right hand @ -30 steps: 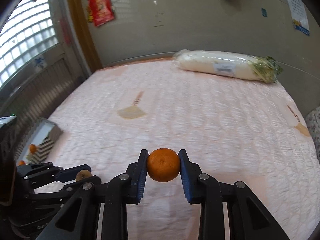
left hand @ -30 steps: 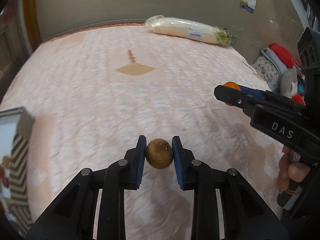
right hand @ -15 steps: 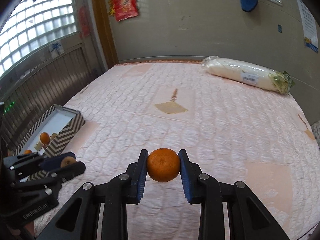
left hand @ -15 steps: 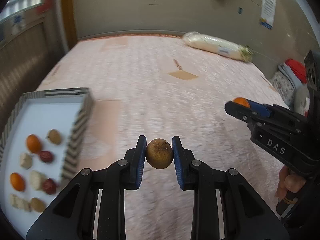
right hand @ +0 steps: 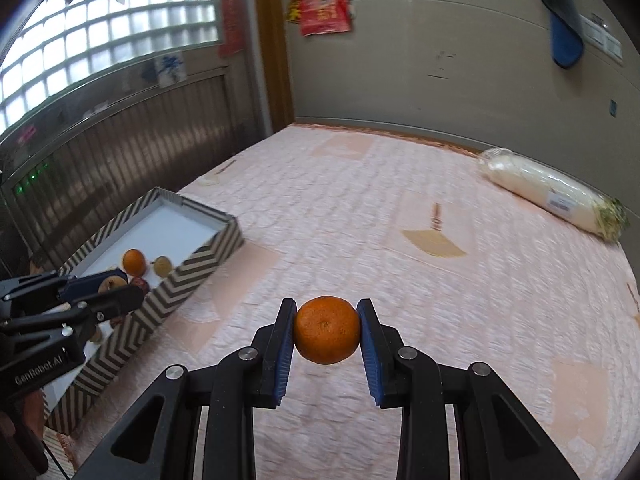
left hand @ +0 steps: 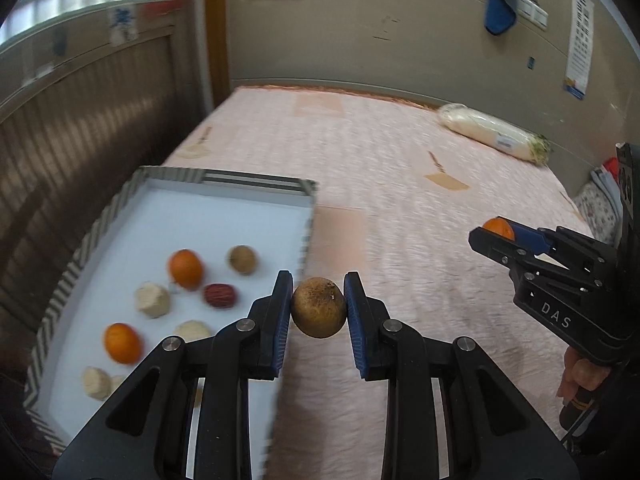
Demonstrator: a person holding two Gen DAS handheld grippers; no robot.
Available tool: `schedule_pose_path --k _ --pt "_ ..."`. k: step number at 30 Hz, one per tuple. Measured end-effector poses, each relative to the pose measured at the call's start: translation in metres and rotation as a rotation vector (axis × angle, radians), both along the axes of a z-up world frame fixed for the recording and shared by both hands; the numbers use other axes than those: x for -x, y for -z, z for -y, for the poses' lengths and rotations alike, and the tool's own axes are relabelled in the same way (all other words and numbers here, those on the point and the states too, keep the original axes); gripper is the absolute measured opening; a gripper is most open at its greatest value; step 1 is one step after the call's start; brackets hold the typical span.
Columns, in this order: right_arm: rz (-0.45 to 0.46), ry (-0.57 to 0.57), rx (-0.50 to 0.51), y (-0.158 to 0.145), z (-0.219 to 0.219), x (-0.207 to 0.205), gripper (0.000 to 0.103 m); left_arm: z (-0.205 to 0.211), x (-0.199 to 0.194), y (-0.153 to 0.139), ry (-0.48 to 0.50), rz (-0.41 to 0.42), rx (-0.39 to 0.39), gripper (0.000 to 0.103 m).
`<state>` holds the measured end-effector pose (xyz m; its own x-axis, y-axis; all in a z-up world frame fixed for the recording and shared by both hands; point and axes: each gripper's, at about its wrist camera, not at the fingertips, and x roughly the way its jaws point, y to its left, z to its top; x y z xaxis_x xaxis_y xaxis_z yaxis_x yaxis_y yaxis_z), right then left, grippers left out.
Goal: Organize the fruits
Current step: 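Carry the brown pear and orange over the white tray with both tools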
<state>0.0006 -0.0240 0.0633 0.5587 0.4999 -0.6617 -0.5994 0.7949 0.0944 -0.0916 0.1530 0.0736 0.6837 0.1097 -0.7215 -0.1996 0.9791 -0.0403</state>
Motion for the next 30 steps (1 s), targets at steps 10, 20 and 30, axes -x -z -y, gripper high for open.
schedule_pose_path --k 10,20,30 --pt "0.027 -0.099 0.017 -0.007 -0.045 0.017 0.03 -0.047 0.029 0.002 -0.112 -0.01 -0.012 0.026" --pt "-0.03 -0.26 -0.067 -0.013 -0.088 0.03 0.03 -0.088 0.048 0.016 -0.204 -0.056 -0.018 0.026" --pt "-0.074 -0.41 -0.032 0.005 -0.161 0.04 0.03 -0.107 0.045 0.028 -0.228 -0.094 0.009 0.026"
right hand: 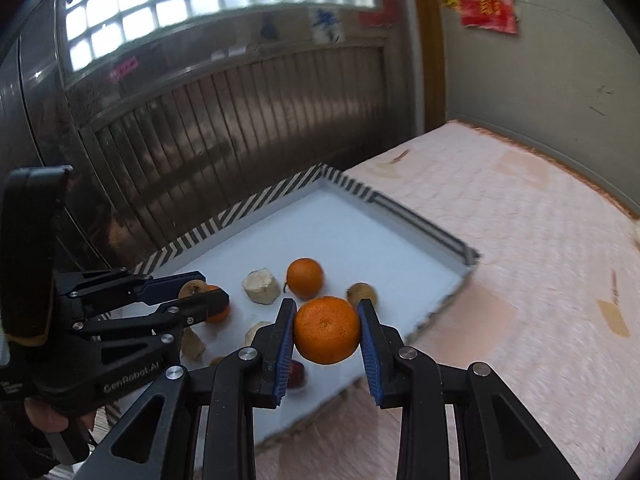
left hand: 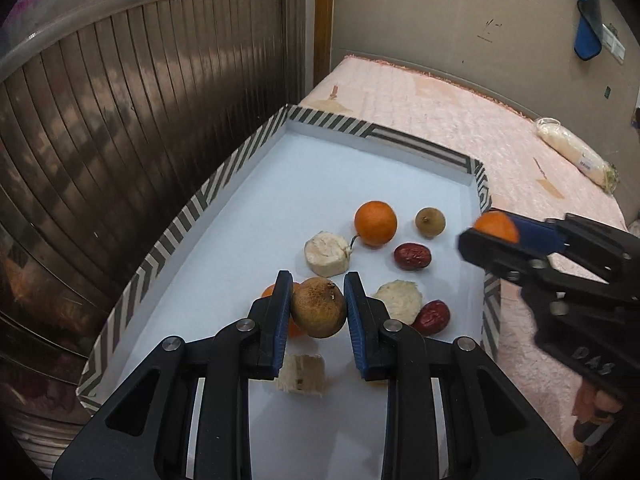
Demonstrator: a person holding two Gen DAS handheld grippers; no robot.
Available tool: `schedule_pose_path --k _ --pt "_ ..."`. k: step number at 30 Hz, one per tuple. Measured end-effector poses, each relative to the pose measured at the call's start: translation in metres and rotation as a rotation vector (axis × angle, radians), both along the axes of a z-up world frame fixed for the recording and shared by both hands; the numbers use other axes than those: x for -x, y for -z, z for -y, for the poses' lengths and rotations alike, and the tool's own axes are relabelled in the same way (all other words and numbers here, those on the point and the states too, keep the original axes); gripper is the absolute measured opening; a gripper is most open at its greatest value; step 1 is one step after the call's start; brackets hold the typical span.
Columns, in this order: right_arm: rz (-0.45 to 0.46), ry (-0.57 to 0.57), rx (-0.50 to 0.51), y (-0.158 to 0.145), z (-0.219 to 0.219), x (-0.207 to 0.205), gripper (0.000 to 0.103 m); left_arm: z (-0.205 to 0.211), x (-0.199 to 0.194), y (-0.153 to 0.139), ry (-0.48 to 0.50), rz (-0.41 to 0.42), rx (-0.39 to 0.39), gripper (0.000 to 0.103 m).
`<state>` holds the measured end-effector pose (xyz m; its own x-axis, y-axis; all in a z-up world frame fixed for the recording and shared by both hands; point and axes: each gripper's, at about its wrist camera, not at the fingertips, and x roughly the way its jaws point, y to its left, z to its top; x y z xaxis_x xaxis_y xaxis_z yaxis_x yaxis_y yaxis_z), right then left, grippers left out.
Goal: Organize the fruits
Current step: 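Carry the brown pear and orange over the white tray with both tools, then open both tools to drop the pear and orange into the tray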
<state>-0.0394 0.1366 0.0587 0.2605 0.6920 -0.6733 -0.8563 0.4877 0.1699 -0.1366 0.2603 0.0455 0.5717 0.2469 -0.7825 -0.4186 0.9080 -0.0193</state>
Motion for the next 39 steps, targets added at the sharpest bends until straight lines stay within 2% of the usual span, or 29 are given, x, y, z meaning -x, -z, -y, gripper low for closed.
schedule_pose_path --k 11,15,22,25,27,29,33,39 --pt "-0.033 -0.006 0.066 0.029 -0.029 -0.011 0.03 0.007 -0.012 0.003 0.016 -0.013 -0.058 0.026" --pt "-0.023 -0.01 0.069 0.031 -0.03 -0.013 0.03 0.009 -0.019 0.004 0.014 -0.028 -0.083 0.026" --pt "0.001 -0.026 0.081 0.032 -0.034 -0.01 0.031 0.006 -0.022 0.005 -0.004 -0.028 -0.076 0.028" --pt "0.0 -0.019 0.079 0.031 -0.032 -0.009 0.033 0.003 -0.021 0.005 -0.015 -0.025 -0.068 0.035" --pt "-0.004 -0.013 0.074 0.03 -0.029 -0.01 0.033 0.001 -0.018 0.004 -0.026 -0.02 -0.057 0.044" --pt "-0.011 -0.006 0.067 0.03 -0.026 -0.01 0.034 -0.001 -0.015 0.005 -0.036 -0.017 -0.051 0.047" --pt "-0.015 0.012 0.036 0.024 -0.016 -0.005 0.036 0.0 -0.007 0.003 -0.051 0.0 -0.049 0.047" --pt "0.04 0.071 -0.018 0.01 0.006 0.014 0.038 0.014 0.01 -0.006 -0.061 0.047 -0.073 0.047"
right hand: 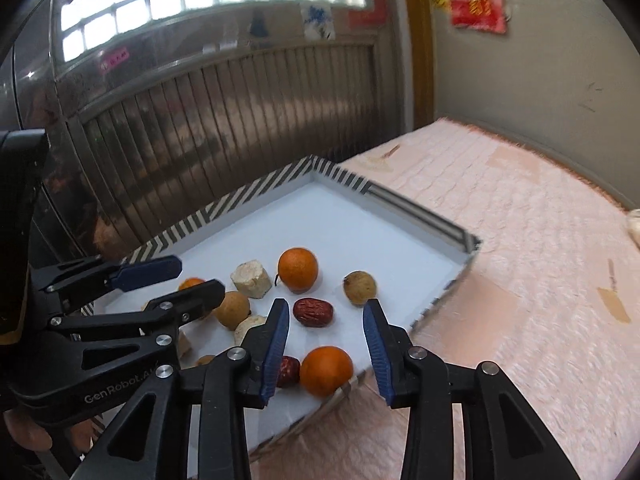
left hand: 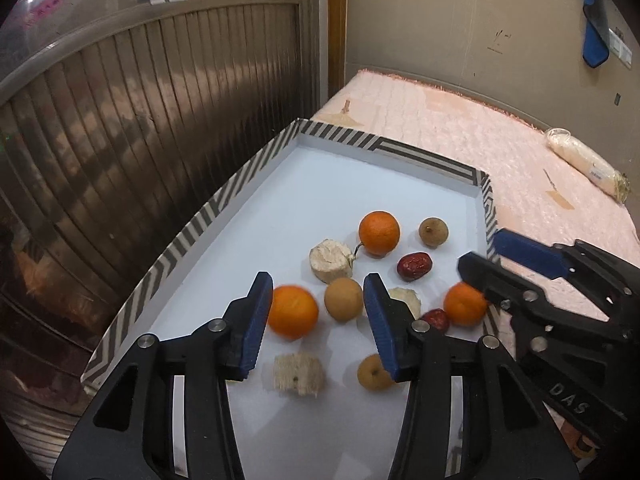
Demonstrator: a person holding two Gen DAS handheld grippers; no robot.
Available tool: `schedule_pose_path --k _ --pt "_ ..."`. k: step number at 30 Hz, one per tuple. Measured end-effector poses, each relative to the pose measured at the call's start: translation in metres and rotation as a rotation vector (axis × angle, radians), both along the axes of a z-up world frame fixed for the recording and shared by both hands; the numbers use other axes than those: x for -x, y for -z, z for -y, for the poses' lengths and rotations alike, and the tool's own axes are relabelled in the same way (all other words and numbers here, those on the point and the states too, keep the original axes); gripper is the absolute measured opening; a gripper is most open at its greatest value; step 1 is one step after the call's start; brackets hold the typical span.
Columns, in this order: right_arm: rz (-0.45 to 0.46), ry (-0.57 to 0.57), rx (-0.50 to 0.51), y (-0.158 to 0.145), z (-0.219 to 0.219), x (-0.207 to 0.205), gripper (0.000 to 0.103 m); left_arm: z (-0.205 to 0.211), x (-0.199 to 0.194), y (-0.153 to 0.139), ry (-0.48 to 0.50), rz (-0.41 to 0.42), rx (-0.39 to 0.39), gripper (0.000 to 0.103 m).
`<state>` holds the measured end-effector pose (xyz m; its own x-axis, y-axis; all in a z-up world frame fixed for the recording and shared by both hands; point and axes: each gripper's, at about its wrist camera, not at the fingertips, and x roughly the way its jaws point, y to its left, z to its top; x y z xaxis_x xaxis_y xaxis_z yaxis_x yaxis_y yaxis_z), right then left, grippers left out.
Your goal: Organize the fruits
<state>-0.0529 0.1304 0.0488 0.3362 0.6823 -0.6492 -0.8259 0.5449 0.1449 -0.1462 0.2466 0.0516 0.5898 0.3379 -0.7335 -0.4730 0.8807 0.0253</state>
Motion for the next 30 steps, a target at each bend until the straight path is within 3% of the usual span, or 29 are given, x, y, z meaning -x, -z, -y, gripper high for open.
schedule_pose_path --k 3,10,18,30 --pt "0.006 0.037 -0.039 -0.006 0.014 0.006 0.045 0.009 0.009 -0.007 -0.011 0.017 -0.048 0.047" --pt "0.021 0.056 -0.064 -0.016 0.033 0.022 0.046 0.021 0.037 -0.025 -0.028 0.08 -0.069 0.047" --pt "0.057 0.065 -0.102 -0.029 0.042 0.044 0.048 0.031 0.052 -0.034 -0.031 0.104 -0.061 0.047" --pt "0.062 0.082 -0.095 -0.032 0.05 0.046 0.049 0.04 0.057 -0.04 -0.017 0.109 -0.079 0.047"
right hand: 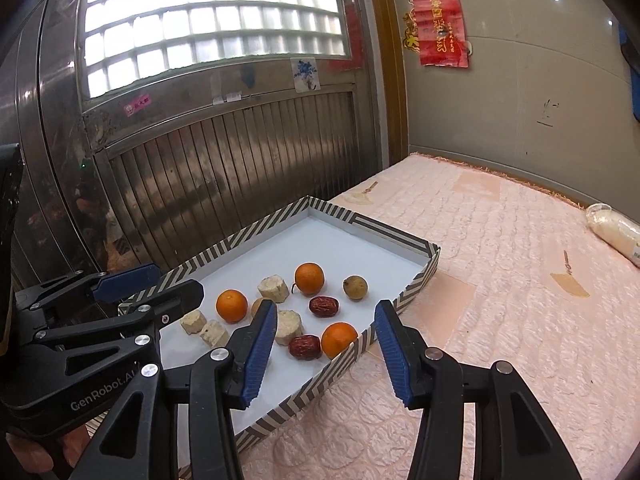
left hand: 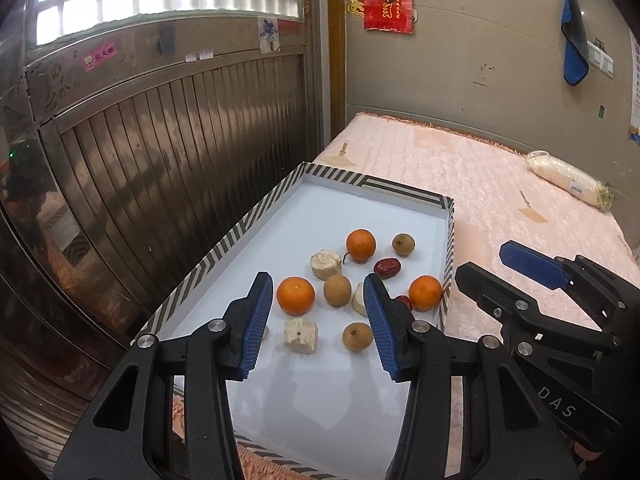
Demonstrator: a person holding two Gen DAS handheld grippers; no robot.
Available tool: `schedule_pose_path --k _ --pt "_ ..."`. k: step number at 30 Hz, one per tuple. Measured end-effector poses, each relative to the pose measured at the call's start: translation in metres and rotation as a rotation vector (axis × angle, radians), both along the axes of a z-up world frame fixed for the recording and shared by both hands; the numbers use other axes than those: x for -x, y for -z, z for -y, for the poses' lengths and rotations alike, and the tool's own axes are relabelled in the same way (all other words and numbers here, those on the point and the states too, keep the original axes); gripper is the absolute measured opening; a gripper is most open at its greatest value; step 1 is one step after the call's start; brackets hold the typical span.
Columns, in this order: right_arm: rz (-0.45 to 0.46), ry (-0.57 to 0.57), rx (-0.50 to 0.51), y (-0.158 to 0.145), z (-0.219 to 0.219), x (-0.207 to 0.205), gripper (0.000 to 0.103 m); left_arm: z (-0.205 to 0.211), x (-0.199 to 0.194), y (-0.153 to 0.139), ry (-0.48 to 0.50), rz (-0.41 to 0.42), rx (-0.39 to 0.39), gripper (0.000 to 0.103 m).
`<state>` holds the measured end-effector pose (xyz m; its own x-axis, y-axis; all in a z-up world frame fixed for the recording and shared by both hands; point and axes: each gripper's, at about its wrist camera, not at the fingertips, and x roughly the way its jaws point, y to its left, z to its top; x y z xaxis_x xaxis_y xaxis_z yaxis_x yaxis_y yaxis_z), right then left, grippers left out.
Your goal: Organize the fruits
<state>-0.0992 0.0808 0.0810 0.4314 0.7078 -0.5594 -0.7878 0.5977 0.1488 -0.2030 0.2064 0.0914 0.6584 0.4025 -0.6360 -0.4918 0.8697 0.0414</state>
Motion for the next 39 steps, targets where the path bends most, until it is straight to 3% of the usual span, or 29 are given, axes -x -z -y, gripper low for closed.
schedule_pose_path --k 39 --pt "-0.036 0.001 0.039 0.014 -0.013 -0.007 0.05 -0.017 -0.013 0.015 -0.018 -0.051 0.038 0.047"
